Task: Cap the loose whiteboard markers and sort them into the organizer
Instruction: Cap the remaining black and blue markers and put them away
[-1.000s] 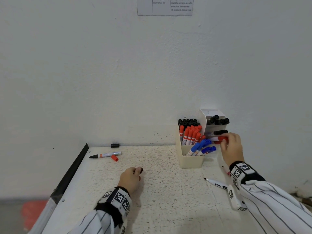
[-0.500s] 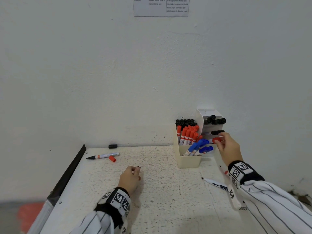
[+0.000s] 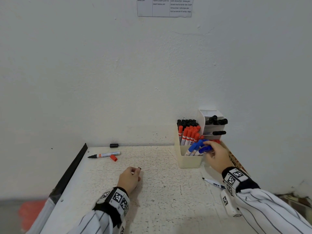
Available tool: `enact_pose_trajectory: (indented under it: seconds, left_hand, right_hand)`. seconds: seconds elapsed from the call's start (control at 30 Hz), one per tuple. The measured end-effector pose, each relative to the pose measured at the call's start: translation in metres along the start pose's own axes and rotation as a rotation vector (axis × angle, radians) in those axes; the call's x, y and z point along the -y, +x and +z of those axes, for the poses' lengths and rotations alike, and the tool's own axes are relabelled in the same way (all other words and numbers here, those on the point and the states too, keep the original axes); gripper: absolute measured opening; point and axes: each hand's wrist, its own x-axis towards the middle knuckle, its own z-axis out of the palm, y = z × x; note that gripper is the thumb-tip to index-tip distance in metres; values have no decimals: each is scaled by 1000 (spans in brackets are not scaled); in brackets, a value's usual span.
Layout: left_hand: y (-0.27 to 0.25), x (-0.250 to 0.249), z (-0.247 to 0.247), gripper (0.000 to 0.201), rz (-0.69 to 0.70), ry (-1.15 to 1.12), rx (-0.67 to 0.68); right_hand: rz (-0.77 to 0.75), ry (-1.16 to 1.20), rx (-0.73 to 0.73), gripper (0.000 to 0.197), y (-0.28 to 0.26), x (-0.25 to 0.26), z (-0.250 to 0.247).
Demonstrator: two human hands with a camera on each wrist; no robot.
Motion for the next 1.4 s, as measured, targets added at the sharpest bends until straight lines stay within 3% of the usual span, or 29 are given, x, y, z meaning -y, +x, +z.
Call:
enact_pose_trajectory:
  seconds: [0.1, 0.2, 0.53, 0.7, 0.77, 1.07, 1.2, 1.27, 1.33, 1.4]
  left_hand:
    - [-4, 0, -1, 21, 9, -2, 15]
    - [-8, 1, -2, 18, 2, -34, 22]
    - [-15, 4, -27, 15, -8, -47, -65]
    - [-14, 15, -42, 24, -21, -133, -115]
    - [-15, 17, -46, 22, -13, -174, -124]
    - [-17, 26, -55, 19, 4, -153, -148]
    - [-15, 33, -67, 21, -2, -159, -210]
    - [-14, 39, -76, 19, -2, -175, -244]
    - [-12, 45, -86, 17, -14, -199, -269]
    - [-8, 52, -97, 14, -34, -239, -290]
  right_hand:
    - [-13, 70, 141, 49, 4, 9, 3]
    - [-51, 43, 230, 46, 8, 20, 7]
    - [-151, -228, 204, 21, 12, 34, 15]
    - [-175, -181, 242, 33, 10, 35, 19]
    - [-186, -189, 259, 28, 9, 37, 19]
    - [-89, -312, 166, 24, 6, 46, 28]
    - [-237, -261, -124, 20, 2, 71, 38]
    - [-352, -186, -178, 22, 6, 92, 51]
    - [-436, -86, -134, 25, 13, 113, 77]
    - [-420, 12, 55, 23, 21, 131, 109]
